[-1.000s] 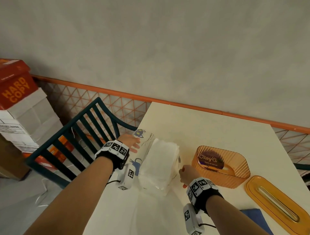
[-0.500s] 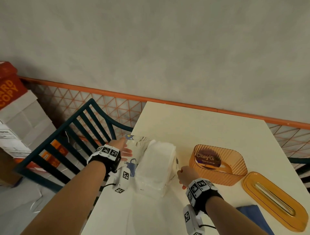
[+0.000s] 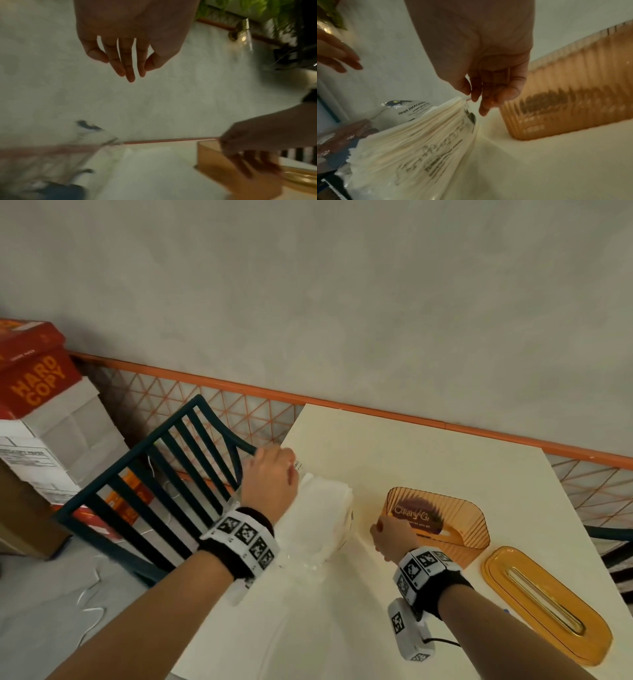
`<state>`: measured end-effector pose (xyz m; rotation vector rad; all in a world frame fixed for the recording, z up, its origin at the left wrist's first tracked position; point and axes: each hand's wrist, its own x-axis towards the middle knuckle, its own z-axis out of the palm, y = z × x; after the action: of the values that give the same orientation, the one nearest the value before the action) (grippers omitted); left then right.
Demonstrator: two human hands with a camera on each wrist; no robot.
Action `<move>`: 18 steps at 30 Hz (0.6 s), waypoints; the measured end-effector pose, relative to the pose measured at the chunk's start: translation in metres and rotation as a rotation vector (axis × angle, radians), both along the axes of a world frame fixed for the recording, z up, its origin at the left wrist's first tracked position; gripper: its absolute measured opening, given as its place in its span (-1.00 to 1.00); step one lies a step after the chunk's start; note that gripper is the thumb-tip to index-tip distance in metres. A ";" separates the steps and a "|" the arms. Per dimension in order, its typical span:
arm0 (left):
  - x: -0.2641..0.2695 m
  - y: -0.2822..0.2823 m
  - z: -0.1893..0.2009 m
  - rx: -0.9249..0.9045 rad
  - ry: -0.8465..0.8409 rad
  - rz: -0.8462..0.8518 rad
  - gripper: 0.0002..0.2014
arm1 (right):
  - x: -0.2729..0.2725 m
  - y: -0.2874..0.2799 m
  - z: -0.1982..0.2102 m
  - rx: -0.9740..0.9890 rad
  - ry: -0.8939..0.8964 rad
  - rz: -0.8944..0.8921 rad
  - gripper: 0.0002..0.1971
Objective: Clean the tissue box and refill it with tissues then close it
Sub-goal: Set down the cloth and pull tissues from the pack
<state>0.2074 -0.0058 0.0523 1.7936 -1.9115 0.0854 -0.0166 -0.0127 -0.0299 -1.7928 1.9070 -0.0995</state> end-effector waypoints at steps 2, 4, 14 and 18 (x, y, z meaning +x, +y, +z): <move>-0.027 0.004 -0.013 0.146 0.001 -0.062 -0.81 | -0.017 0.003 0.008 -0.083 0.044 0.006 -0.77; -0.051 0.003 -0.030 0.368 -0.003 -0.044 -0.74 | -0.034 0.007 0.014 -0.147 0.091 0.001 -0.78; -0.086 -0.006 -0.081 0.606 -0.205 0.179 -0.48 | -0.102 0.024 -0.003 -0.223 0.201 0.001 -0.66; -0.084 -0.009 -0.083 0.620 -0.130 0.190 -0.60 | -0.108 0.023 -0.013 -0.247 0.195 0.056 -0.74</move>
<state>0.1235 -0.0148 -0.0307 2.4197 -1.9886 -0.3737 -0.1251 0.0104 -0.0434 -2.0840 2.0514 -0.1513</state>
